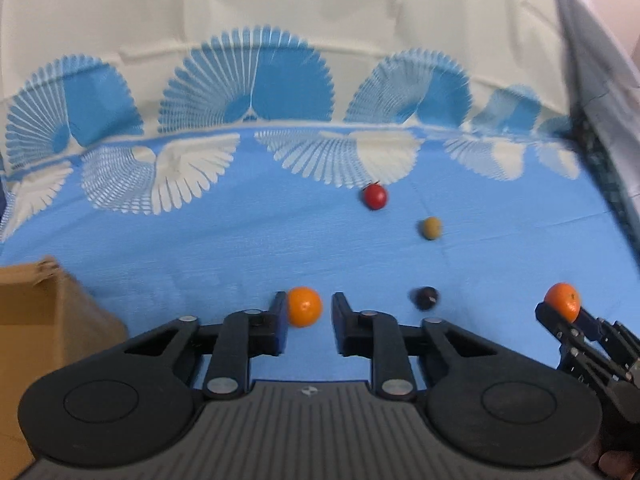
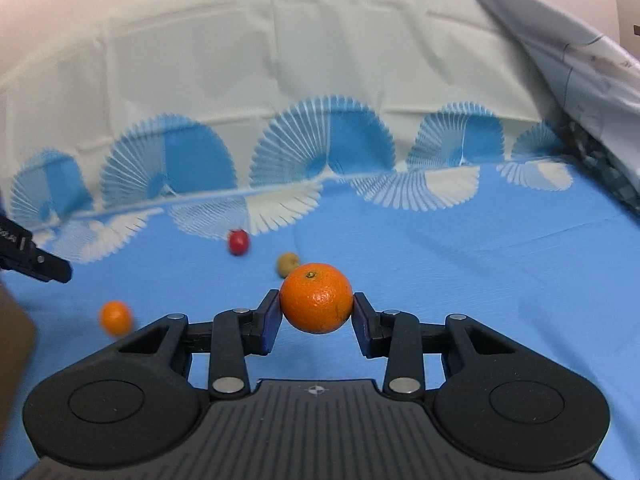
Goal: Organize fruits
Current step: 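Carry the orange in the left tool while the right tool carries its orange into the box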
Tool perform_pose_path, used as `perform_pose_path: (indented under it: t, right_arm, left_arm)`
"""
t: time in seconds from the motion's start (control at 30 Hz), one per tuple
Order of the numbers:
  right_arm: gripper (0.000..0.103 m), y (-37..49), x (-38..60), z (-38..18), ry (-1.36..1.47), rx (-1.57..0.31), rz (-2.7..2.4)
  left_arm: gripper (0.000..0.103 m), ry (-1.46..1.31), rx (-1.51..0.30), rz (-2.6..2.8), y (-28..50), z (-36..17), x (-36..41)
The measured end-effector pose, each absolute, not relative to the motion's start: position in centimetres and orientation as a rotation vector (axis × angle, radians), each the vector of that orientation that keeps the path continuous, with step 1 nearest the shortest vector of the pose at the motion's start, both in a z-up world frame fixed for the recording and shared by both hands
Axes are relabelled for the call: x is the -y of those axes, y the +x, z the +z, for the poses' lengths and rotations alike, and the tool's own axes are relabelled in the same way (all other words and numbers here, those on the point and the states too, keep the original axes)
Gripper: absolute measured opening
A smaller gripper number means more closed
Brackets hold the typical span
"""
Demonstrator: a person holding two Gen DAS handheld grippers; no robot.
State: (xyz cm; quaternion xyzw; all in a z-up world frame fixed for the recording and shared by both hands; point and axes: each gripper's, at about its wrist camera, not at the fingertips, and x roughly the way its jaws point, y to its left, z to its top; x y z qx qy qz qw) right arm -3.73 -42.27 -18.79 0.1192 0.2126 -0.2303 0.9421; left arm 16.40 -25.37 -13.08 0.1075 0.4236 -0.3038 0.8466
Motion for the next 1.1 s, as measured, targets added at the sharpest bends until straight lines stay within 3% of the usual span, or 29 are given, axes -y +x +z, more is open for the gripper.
perform_pose_path:
  t: [0.17, 0.3, 0.4, 0.67, 0.73, 0.77, 1.1]
  right_arm:
    - [0.039, -5.3, 40.3, -18.8, 0.238, -0.480, -0.454]
    - [0.039, -4.6, 41.1, -20.8, 0.247, -0.534, -0.490]
    - [0.039, -4.0, 42.7, -22.6, 0.303, -0.568, -0.509]
    - [0.039, -2.4, 45.6, -26.6, 0.382, -0.625, -0.547]
    - [0.040, -2.2, 46.0, -27.1, 0.395, -0.630, -0.551]
    - [0.040, -2.1, 46.1, -27.3, 0.397, -0.631, -0.549]
    - [0.040, -3.4, 44.5, -24.6, 0.380, -0.568, -0.535]
  left_arm:
    - [0.029, 0.236, -0.948, -0.622, 16.2, -13.7, 24.1]
    - [0.069, 0.220, -0.986, -0.559, 18.2, -16.2, 24.4]
    - [0.080, 0.248, -0.998, -0.553, 19.5, -18.2, 26.2]
    - [0.078, 0.325, -1.051, -0.554, 22.5, -24.0, 31.7]
    - [0.064, 0.294, -1.071, -0.577, 23.1, -24.5, 32.1]
    - [0.042, 0.272, -1.083, -0.607, 23.2, -24.5, 32.1]
    - [0.042, 0.226, -0.983, -0.663, 18.7, -19.7, 29.2]
